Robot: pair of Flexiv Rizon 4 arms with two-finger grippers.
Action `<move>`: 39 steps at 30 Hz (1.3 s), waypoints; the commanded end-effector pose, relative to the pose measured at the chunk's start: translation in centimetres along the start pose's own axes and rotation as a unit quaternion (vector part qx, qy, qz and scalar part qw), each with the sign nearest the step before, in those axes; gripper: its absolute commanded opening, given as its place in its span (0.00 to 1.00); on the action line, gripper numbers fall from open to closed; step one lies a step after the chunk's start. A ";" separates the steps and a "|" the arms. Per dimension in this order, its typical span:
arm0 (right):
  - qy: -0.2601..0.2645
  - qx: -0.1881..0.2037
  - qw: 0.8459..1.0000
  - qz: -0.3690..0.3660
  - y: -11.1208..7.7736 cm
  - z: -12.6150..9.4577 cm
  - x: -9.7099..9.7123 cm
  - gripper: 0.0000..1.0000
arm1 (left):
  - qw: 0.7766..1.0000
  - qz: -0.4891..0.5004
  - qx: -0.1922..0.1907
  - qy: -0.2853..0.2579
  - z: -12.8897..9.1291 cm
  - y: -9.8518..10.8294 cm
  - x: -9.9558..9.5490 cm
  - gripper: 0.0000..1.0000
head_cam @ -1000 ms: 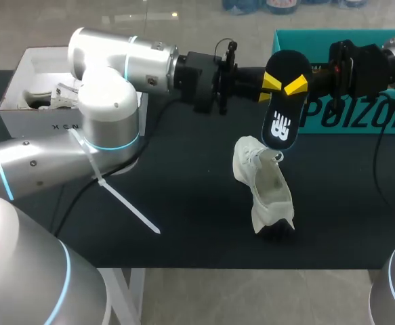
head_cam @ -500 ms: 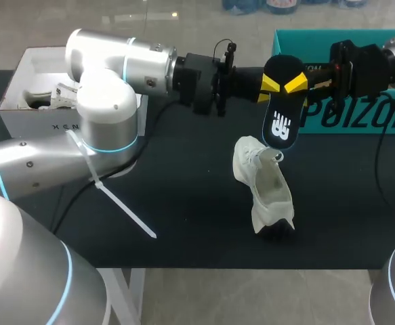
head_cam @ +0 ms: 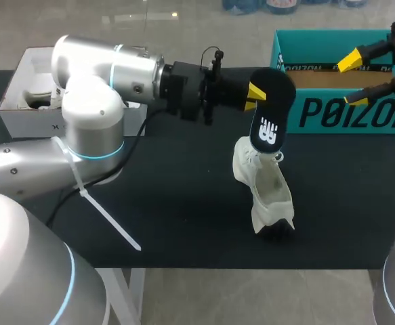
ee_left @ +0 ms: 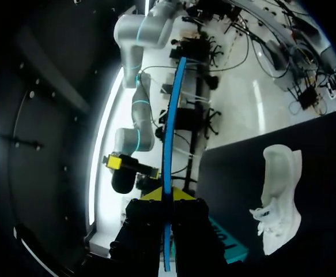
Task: Take the shoe out of the shoebox, open the shoe tongue, remove and reinsert the insole, then place the shoe into the shoebox
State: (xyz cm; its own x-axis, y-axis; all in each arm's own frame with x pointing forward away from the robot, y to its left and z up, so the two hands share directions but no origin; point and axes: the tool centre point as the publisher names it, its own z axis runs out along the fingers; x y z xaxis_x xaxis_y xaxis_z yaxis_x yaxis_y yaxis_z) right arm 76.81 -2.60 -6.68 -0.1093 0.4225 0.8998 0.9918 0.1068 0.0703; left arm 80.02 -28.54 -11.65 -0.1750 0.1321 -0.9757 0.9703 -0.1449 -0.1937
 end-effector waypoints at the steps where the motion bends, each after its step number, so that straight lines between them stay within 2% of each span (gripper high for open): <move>1: -0.252 0.034 0.966 -0.049 -0.9 -1.3 1.1 1.00 | 1.000 -0.003 -0.002 0.001 -0.4 -0.5 0.3 0.00; 18: -0.252 0.034 0.966 -0.049 -0.9 -1.3 1.1 1.00 | 1.000 -0.007 -0.001 0.015 -0.5 -1.7 0.0 0.00; 23: -0.306 0.028 0.941 -0.139 -2.5 -1.3 0.7 1.00 | 1.000 -0.007 0.001 0.017 -0.8 -1.8 -0.4 0.00; 27: -0.344 0.027 0.915 -0.209 -4.9 -0.5 0.1 1.00 | 1.000 -0.010 0.003 0.015 -1.3 -1.5 -0.5 0.00; 34: -0.360 0.012 0.903 -0.233 -6.9 0.1 -1.5 1.00 | 1.000 -0.017 0.000 0.015 -1.7 -1.4 -0.1 0.00; 39: -0.355 -0.011 0.905 -0.235 -7.6 -0.1 -2.1 1.00 | 1.000 -0.022 0.000 0.016 -1.7 -1.4 0.1 0.00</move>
State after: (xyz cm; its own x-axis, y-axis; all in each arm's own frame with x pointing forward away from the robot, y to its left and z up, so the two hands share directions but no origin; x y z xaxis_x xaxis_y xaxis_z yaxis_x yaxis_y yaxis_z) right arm 70.83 -3.76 -8.59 -0.5322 0.8024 0.2700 0.8376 0.4525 0.3060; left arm 79.04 -26.71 -11.29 -0.2132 0.1658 -0.9629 0.9616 -0.1390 -0.2368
